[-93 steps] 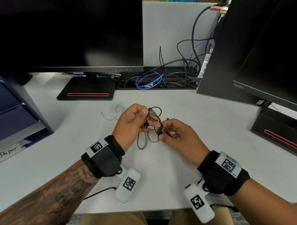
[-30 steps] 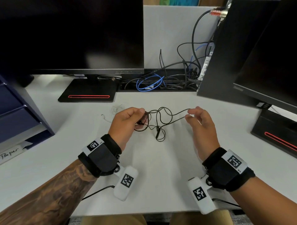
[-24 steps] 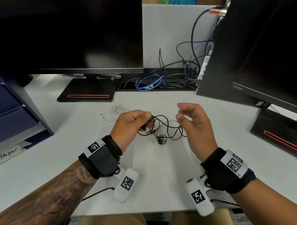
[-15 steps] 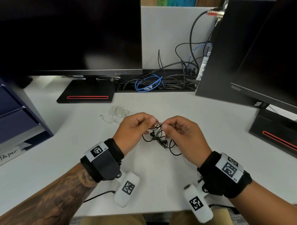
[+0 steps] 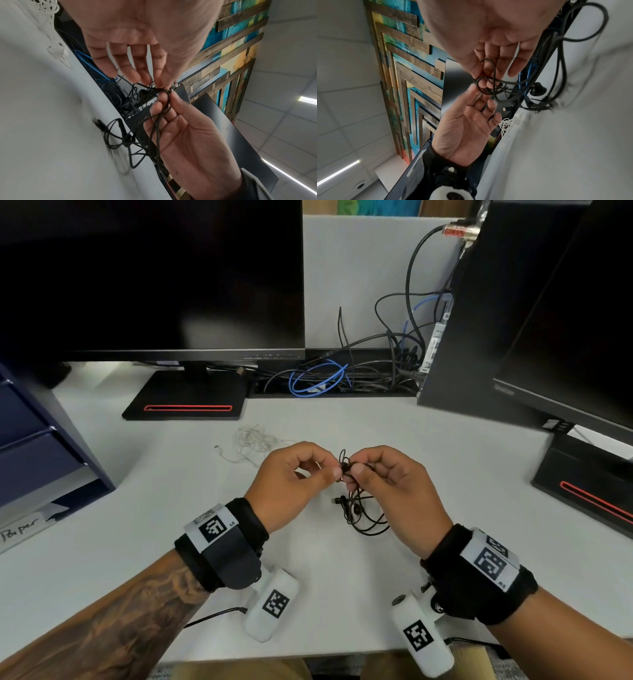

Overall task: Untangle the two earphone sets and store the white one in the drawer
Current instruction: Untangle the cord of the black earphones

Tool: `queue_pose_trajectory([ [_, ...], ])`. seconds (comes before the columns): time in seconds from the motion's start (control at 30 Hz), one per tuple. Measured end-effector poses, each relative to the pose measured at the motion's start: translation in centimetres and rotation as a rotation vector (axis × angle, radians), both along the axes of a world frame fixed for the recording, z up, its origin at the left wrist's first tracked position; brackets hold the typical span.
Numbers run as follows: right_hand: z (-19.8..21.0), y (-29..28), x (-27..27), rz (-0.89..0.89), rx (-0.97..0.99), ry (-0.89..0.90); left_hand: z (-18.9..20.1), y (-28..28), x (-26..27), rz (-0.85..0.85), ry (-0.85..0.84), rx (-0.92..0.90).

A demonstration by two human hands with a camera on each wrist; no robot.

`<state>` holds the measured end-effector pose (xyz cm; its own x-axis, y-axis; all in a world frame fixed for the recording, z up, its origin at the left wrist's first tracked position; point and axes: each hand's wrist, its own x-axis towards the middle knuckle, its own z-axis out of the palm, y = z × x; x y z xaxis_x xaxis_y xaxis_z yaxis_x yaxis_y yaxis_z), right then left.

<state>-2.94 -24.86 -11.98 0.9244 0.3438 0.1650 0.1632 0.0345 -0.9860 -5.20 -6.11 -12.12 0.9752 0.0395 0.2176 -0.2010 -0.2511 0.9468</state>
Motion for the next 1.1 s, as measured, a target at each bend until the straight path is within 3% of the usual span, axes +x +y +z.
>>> queue_pose_trajectory([
  [0.2,0.1,0.1,-0.3,0.049,-0.018,0.009,0.1,-0.1,-0.1,-0.005,0.006,-0.019],
  [0.33,0.1,0.1,-0.1,-0.01,0.01,0.084,0.0,-0.1,-0.1,0.018,0.01,-0.01],
  [0.47,-0.1,-0.1,0.6,-0.097,0.05,0.175,0.2,0.6,0.4,0.114,0.087,-0.167],
  [0.6,-0.6,0.0,0.7,-0.109,-0.024,0.22,0.1,0.2,0.3,0.093,0.125,-0.286],
  [0.77,-0.4,-0.1,0.6,-0.087,-0.12,0.181,0.1,0.2,0.2,0.07,0.145,-0.25],
  [0.97,-0.6,-0.2,0.9,-0.117,-0.049,0.157,-0.1,0.4,0.3,0.142,0.125,-0.159],
  [1.1,-0.7,-0.2,0.7,-0.087,0.0,0.142,0.2,0.2,0.1,0.007,0.134,-0.151],
])
